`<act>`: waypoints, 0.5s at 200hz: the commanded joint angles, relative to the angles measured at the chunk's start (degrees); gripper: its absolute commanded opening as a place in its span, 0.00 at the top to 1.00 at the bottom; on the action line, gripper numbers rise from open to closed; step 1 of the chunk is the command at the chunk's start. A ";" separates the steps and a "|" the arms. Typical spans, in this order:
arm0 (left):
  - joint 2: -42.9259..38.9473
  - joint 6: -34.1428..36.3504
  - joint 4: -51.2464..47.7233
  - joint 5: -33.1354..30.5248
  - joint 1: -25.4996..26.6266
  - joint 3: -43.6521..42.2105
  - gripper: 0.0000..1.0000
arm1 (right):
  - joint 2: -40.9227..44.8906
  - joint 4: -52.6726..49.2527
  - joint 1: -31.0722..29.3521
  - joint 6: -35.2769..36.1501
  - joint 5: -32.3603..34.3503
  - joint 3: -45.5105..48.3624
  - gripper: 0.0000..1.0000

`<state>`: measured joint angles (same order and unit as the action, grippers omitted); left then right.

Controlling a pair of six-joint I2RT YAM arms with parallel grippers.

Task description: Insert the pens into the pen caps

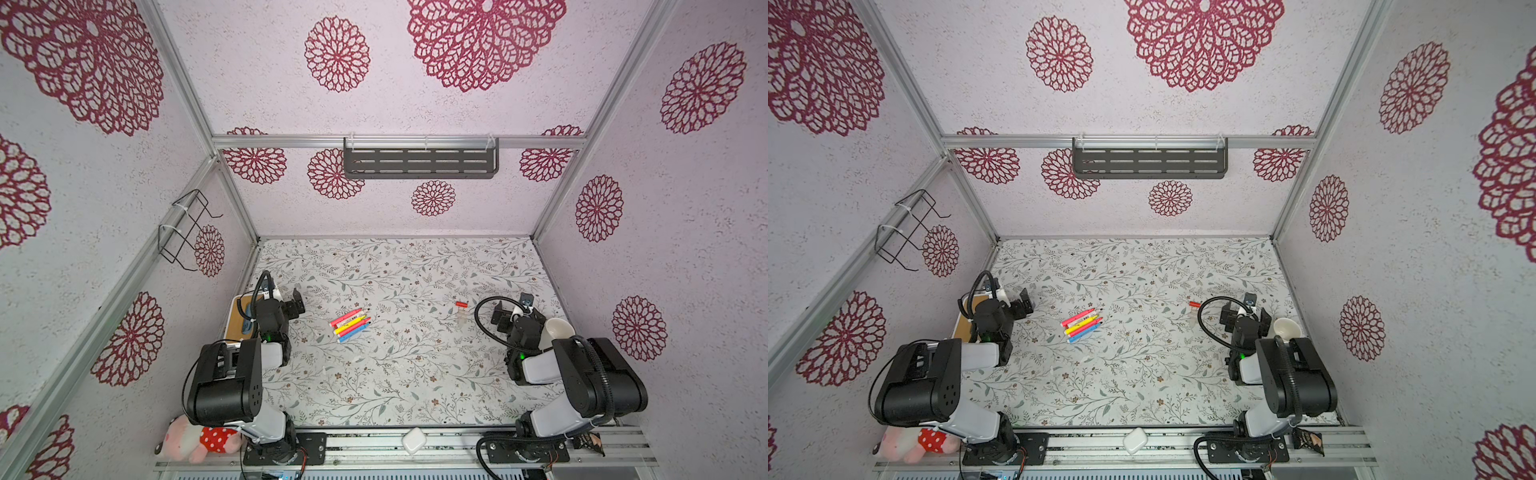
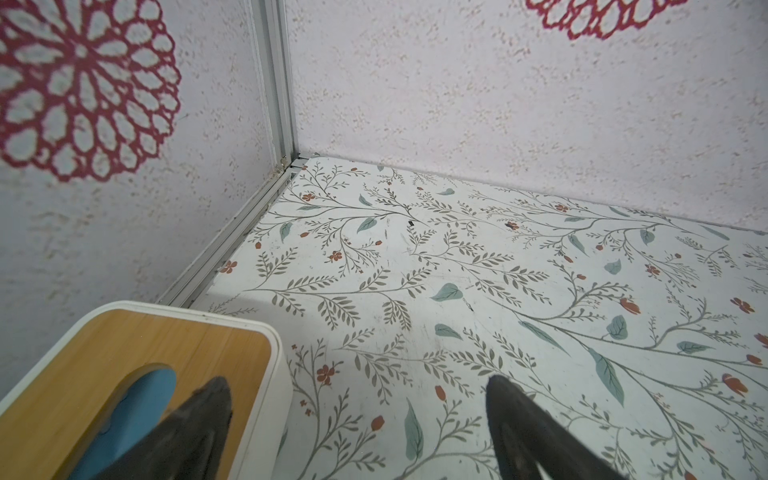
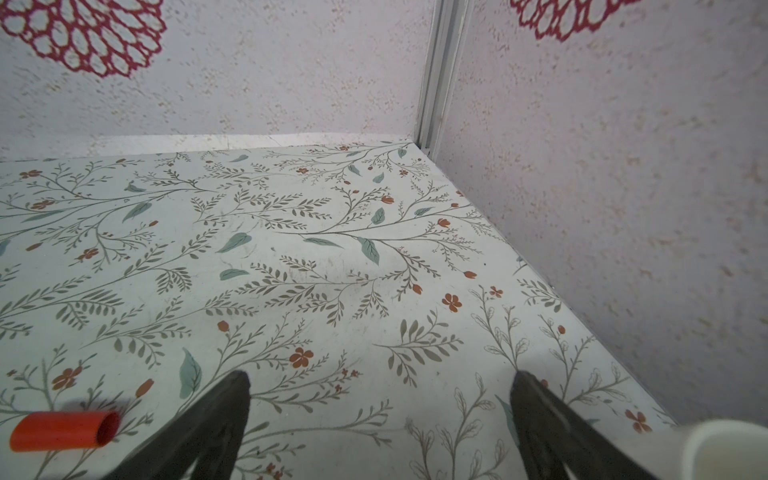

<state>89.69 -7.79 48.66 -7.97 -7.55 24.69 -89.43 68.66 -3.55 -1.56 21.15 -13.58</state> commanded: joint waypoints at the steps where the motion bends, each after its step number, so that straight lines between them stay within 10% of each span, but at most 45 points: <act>1: -0.74 0.24 0.93 0.60 -0.23 -0.13 0.02 | 1.14 1.79 0.04 -0.70 -0.04 -0.34 0.01; 100: -0.66 0.15 0.69 0.93 -0.31 0.03 0.03 | 1.18 1.64 0.04 -0.64 -0.14 -0.48 0.01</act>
<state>89.69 -7.81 48.66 -7.94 -7.55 24.69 -89.43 68.66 -3.55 -1.56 21.15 -13.61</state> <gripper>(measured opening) 0.975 0.989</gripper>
